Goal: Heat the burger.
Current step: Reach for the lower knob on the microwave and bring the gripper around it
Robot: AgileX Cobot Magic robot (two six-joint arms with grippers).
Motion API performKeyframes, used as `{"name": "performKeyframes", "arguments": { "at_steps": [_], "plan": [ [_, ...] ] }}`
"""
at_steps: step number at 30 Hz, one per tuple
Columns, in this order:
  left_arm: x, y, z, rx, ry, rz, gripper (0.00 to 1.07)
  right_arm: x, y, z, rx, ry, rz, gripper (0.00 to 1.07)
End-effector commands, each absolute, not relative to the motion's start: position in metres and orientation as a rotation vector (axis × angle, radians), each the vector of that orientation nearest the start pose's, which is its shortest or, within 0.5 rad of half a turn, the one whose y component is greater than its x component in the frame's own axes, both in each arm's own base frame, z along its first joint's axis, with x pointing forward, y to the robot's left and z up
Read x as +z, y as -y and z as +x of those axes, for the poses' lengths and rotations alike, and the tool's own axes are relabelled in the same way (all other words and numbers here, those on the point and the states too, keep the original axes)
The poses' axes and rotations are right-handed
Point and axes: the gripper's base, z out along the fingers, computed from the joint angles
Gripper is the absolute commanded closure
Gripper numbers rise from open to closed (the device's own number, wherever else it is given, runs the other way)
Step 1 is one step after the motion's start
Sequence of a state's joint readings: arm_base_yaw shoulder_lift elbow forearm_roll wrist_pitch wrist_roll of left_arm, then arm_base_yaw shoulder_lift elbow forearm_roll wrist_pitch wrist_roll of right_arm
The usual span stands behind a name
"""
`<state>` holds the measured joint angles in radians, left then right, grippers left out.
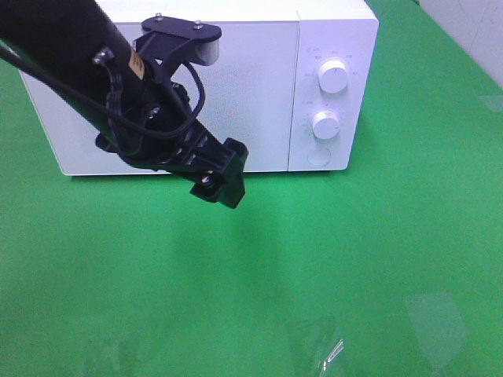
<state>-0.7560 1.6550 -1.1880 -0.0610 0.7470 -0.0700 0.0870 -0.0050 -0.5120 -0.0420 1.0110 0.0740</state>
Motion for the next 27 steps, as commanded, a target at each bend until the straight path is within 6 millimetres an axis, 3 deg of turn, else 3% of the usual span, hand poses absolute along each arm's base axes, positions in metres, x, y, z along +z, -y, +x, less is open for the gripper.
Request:
{"name": "performKeyframes", "arguments": {
  "at_steps": [1,6,8,9,10,13,14,17,19,27],
  "plan": [
    [0.253,0.225,0.242,-0.275,-2.674,0.877,0.08,0.284,0.003,-0.008,0.058,-1.949,-0.009,0.37],
    [0.26,0.204,0.245,-0.228,-2.741,0.852,0.08,0.284,0.003,-0.008,0.057,-1.949,-0.01,0.37],
    [0.271,0.177,0.251,-0.204,-2.785,0.759,0.08,0.284,0.003,-0.008,0.057,-1.949,-0.01,0.37],
    [0.271,0.177,0.251,-0.204,-2.785,0.759,0.08,0.284,0.003,-0.008,0.057,-1.949,-0.01,0.37],
    [0.278,0.162,0.254,-0.194,-2.797,0.708,0.08,0.284,0.003,-0.008,0.057,-1.949,-0.01,0.37],
    [0.287,0.147,0.255,-0.187,-2.801,0.659,0.08,0.284,0.003,-0.008,0.057,-1.949,-0.01,0.37],
    [0.294,0.132,0.255,-0.179,-2.811,0.601,0.08,0.284,0.003,-0.008,0.057,-1.949,-0.01,0.37],
    [0.298,0.123,0.255,-0.175,-2.816,0.566,0.08,0.284,0.003,-0.008,0.057,-1.949,-0.01,0.37],
    [0.311,0.092,0.253,-0.153,-2.835,0.445,0.09,0.284,0.003,-0.008,0.057,-1.949,-0.01,0.37],
    [0.337,0.046,0.236,-0.12,-2.796,0.265,0.09,0.284,0.003,-0.008,0.057,-1.949,-0.01,0.37]
  ]
}}
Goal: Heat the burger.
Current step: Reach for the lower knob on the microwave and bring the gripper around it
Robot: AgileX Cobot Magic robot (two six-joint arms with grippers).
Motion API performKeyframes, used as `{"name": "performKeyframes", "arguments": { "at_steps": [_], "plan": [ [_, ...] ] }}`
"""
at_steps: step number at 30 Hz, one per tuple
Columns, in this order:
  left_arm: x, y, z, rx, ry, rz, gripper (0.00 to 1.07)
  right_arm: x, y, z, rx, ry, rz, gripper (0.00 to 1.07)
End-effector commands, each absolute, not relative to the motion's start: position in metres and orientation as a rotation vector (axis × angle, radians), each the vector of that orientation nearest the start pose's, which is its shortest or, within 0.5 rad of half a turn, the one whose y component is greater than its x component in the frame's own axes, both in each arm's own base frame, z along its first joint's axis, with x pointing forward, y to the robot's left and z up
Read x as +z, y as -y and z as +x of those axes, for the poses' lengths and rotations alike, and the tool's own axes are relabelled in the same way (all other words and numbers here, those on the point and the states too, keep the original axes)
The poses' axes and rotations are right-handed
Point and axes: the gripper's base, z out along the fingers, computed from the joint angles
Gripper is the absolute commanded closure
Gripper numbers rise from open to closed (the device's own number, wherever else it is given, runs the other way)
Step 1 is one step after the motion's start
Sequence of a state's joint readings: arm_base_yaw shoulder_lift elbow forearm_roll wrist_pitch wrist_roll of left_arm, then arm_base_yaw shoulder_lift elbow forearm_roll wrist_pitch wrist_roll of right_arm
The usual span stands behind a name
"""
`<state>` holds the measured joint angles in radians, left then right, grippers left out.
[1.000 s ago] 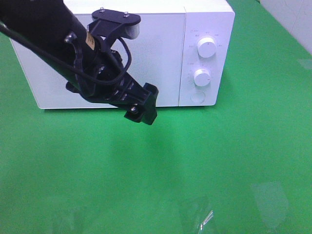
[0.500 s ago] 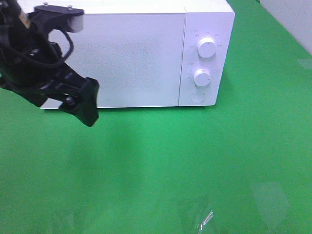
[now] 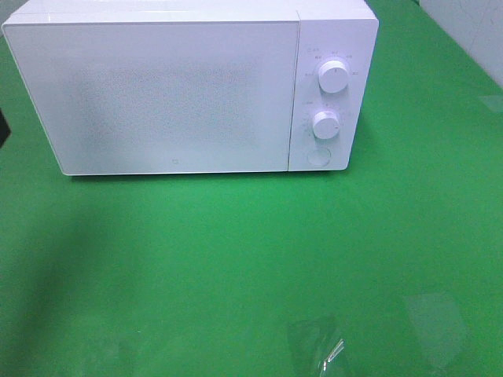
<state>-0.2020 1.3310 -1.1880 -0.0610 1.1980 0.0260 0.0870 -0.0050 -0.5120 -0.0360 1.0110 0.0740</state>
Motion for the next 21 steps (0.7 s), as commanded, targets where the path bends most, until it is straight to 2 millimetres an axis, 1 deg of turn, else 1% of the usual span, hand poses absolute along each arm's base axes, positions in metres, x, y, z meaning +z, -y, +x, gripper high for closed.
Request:
{"name": "performKeyframes", "arguments": {
  "at_steps": [1,2,3,4,5,6,7,8,9,10,11,12,13,14,15,16,17,18,19,20,21],
  "plan": [
    [0.337,0.046,0.236,-0.12,-2.796,0.265,0.09,0.284,0.003,-0.008,0.057,-1.949,-0.01,0.37],
    [0.34,0.042,0.232,-0.119,-2.78,0.25,0.09,0.284,0.003,-0.008,0.058,-1.949,-0.009,0.37],
    [0.34,0.037,0.224,-0.109,-2.767,0.225,0.09,0.284,0.003,-0.008,0.058,-1.949,-0.009,0.37],
    [0.34,0.037,0.224,-0.109,-2.767,0.225,0.09,0.284,0.003,-0.008,0.058,-1.949,-0.009,0.37],
    [0.338,0.032,0.216,-0.098,-2.766,0.206,0.09,0.284,0.003,-0.008,0.058,-1.949,-0.009,0.37],
    [0.338,0.032,0.216,-0.098,-2.766,0.206,0.09,0.284,0.003,-0.008,0.058,-1.949,-0.009,0.37],
    [0.33,0.027,0.205,-0.077,-2.781,0.198,0.09,0.284,0.003,-0.008,0.058,-1.949,-0.009,0.37],
    [0.33,0.027,0.205,-0.077,-2.781,0.198,0.09,0.284,0.003,-0.008,0.058,-1.949,-0.009,0.37],
    [0.323,0.025,0.194,-0.054,-2.788,0.202,0.09,0.284,0.003,-0.008,0.058,-1.949,-0.009,0.37],
    [0.323,0.025,0.194,-0.054,-2.788,0.202,0.09,0.284,0.003,-0.008,0.058,-1.949,-0.009,0.37],
    [0.315,0.023,0.182,-0.052,-2.792,0.201,0.09,0.284,0.003,-0.008,0.058,-1.949,-0.009,0.37],
    [0.315,0.023,0.182,-0.052,-2.792,0.201,0.09,0.284,0.003,-0.008,0.058,-1.949,-0.009,0.37],
    [0.307,0.021,0.17,-0.049,-2.791,0.199,0.09,0.284,0.003,-0.008,0.058,-1.949,-0.009,0.37],
    [0.303,0.021,0.164,-0.049,-2.786,0.198,0.09,0.284,0.003,-0.008,0.058,-1.949,-0.009,0.37],
    [0.303,0.021,0.164,-0.049,-2.786,0.198,0.09,0.284,0.003,-0.008,0.058,-1.949,-0.009,0.37],
    [0.295,0.019,0.152,-0.046,-2.778,0.198,0.09,0.284,0.003,-0.008,0.058,-1.949,-0.009,0.37],
    [0.295,0.019,0.152,-0.046,-2.778,0.198,0.09,0.284,0.003,-0.008,0.058,-1.949,-0.009,0.37],
    [0.287,0.018,0.14,-0.047,-2.763,0.197,0.09,0.284,0.003,-0.008,0.058,-1.949,-0.009,0.37],
    [0.287,0.018,0.14,-0.047,-2.763,0.197,0.09,0.284,0.003,-0.008,0.058,-1.949,-0.009,0.37],
    [0.28,0.016,0.129,-0.048,-2.746,0.195,0.09,0.284,0.003,-0.008,0.058,-1.949,-0.009,0.37],
    [0.28,0.016,0.129,-0.048,-2.746,0.195,0.09,0.284,0.003,-0.008,0.058,-1.949,-0.009,0.37]
  ]
}}
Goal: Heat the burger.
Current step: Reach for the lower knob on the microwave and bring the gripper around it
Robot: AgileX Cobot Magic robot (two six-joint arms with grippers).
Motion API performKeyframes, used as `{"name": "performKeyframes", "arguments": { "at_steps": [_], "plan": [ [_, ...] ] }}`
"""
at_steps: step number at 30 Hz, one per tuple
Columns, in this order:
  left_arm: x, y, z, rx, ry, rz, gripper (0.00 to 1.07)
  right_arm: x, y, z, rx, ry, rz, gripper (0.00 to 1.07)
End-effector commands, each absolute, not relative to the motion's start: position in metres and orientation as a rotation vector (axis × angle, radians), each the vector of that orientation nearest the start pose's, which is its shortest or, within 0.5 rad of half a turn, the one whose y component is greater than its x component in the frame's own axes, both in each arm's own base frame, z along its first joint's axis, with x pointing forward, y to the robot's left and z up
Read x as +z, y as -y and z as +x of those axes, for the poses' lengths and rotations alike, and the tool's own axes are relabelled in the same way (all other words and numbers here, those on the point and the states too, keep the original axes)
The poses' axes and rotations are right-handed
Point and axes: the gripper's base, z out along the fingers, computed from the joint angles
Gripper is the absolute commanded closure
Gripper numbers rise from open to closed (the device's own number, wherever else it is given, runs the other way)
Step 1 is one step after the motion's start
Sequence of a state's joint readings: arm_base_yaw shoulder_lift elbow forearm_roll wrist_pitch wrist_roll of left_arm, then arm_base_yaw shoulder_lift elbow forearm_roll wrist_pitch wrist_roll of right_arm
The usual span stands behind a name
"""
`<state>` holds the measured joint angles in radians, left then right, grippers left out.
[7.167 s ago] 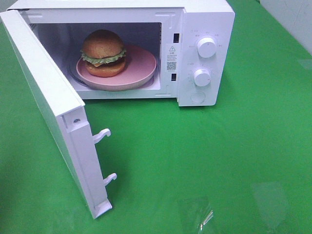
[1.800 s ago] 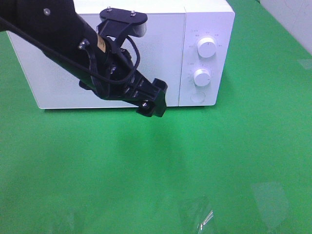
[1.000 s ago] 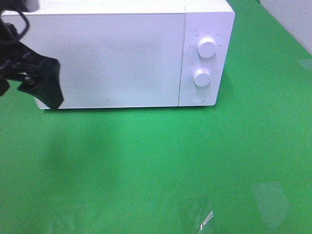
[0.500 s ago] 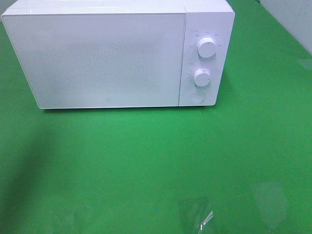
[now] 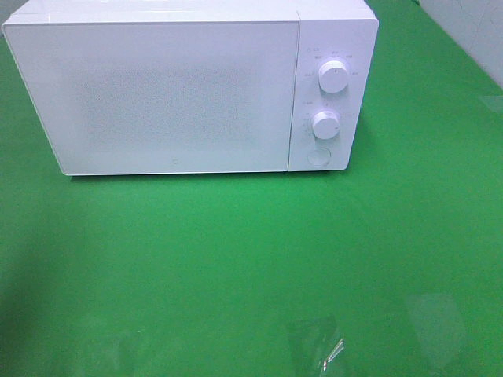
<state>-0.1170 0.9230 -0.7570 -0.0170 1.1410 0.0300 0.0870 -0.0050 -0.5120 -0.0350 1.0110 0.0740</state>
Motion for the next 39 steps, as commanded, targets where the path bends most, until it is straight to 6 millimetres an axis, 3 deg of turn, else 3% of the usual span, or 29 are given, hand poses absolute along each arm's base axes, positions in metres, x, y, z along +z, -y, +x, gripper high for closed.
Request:
{"name": "performKeyframes", "arguments": {
  "at_steps": [1,8,13,29,39],
  "plan": [
    [0.277,0.016,0.124,-0.049,-2.729,0.195,0.09,0.284,0.003,-0.008,0.058,-1.949,-0.009,0.37],
    [0.255,0.011,0.091,-0.04,-2.624,0.198,0.09,0.284,0.003,-0.008,0.057,-1.949,-0.01,0.37],
    [0.257,0.009,0.081,-0.019,-2.582,0.202,0.09,0.284,0.003,-0.008,0.058,-1.949,-0.009,0.37],
    [0.26,0.01,0.076,-0.058,-2.549,0.177,0.09,0.284,0.003,-0.008,0.058,-1.949,-0.009,0.37],
    [0.278,0.002,0.022,-0.012,-2.182,0.047,0.09,0.284,0.003,-0.008,0.058,-1.949,-0.014,0.37]
  ]
}}
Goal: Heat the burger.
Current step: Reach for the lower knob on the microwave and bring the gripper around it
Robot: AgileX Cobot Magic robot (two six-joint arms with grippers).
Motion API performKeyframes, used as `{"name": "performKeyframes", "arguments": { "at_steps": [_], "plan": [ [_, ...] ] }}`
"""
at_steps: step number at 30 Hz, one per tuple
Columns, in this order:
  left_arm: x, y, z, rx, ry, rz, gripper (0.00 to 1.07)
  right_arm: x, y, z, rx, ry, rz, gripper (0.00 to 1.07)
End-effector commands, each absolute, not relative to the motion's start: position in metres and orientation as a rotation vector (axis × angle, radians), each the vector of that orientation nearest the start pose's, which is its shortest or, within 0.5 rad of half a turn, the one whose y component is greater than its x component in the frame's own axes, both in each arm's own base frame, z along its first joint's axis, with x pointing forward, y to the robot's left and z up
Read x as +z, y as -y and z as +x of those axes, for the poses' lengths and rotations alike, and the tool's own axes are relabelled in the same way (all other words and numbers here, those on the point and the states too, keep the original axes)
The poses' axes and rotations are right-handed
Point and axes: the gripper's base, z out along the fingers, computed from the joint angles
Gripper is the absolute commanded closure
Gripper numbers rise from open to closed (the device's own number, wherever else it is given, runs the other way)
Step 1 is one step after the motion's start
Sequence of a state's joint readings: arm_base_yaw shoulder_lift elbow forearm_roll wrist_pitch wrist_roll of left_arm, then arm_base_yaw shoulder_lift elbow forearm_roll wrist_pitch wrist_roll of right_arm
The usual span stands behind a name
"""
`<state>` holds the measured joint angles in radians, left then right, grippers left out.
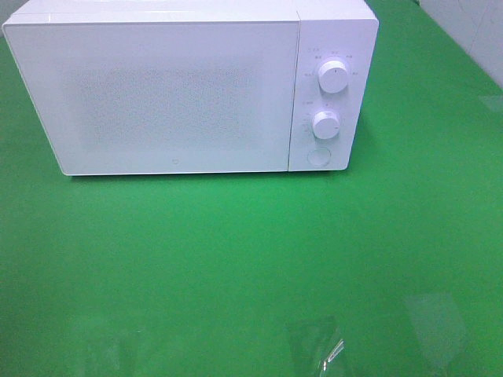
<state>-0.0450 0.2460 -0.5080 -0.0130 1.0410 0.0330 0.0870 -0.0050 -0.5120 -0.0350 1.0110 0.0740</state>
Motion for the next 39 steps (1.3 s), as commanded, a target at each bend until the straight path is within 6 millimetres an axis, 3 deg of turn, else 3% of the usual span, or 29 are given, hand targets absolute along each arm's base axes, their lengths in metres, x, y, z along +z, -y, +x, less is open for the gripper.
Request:
{"name": "performKeyframes", "arguments": {
  "at_steps": [1,7,28,39],
  "plan": [
    [0.278,0.002,0.022,-0.012,-2.182,0.047,0.09,0.284,0.003,-0.008,0.058,-1.949,-0.014,0.37],
    [0.28,0.002,-0.007,0.012,-1.996,0.008,0.09,0.284,0.003,-0.008,0.058,-1.948,-0.014,0.37],
    [0.279,0.002,-0.008,0.001,-1.989,0.008,0.09,0.285,0.003,-0.007,0.06,-1.955,-0.006,0.37],
    [0.279,0.002,-0.008,0.005,-1.99,0.009,0.09,0.308,0.003,-0.008,0.071,-1.778,-0.007,0.37]
  ]
}}
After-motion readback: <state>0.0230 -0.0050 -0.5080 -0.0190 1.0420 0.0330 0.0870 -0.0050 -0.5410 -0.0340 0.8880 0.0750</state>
